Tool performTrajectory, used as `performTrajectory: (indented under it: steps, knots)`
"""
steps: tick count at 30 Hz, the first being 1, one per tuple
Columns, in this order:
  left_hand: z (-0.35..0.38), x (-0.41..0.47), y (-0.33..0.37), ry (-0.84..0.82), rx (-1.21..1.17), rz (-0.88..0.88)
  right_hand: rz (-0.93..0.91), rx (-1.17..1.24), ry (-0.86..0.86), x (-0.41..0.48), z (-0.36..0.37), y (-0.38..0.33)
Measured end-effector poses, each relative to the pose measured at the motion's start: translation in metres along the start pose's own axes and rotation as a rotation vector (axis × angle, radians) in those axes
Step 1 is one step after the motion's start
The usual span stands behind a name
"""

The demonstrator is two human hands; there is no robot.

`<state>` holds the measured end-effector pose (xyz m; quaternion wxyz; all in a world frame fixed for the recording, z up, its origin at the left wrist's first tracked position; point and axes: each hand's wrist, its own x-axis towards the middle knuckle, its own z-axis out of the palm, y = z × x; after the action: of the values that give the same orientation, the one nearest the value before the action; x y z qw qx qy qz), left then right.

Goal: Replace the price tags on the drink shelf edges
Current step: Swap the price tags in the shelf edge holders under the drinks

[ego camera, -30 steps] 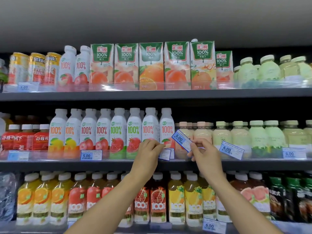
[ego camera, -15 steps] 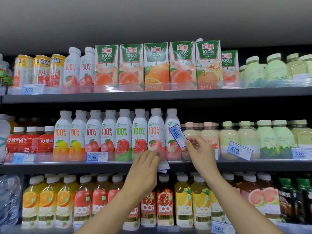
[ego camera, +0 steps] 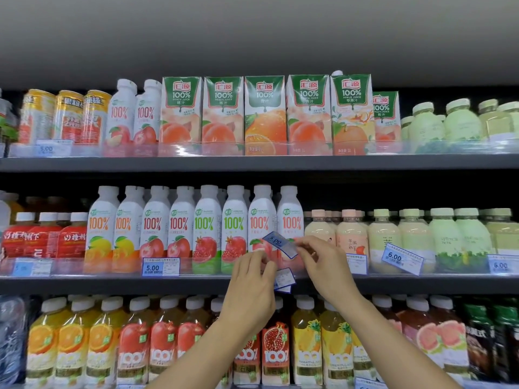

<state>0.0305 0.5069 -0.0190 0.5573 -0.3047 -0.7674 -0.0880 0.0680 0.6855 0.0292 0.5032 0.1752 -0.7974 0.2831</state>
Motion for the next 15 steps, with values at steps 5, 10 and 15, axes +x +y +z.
performTrajectory:
  steps: [5, 10, 15]
  knots:
    - [0.007, -0.005, -0.003, 0.006, -0.036, -0.025, -0.131, -0.249, -0.097, -0.002, 0.004, 0.008]
    - [0.011, -0.010, -0.005, -0.009, -0.115, -0.052, -0.263, -0.507, -0.123, -0.002, 0.003, 0.011]
    - [0.007, -0.008, -0.009, 0.002, -0.123, -0.018, -0.330, -0.627, -0.144, -0.001, 0.001, 0.011]
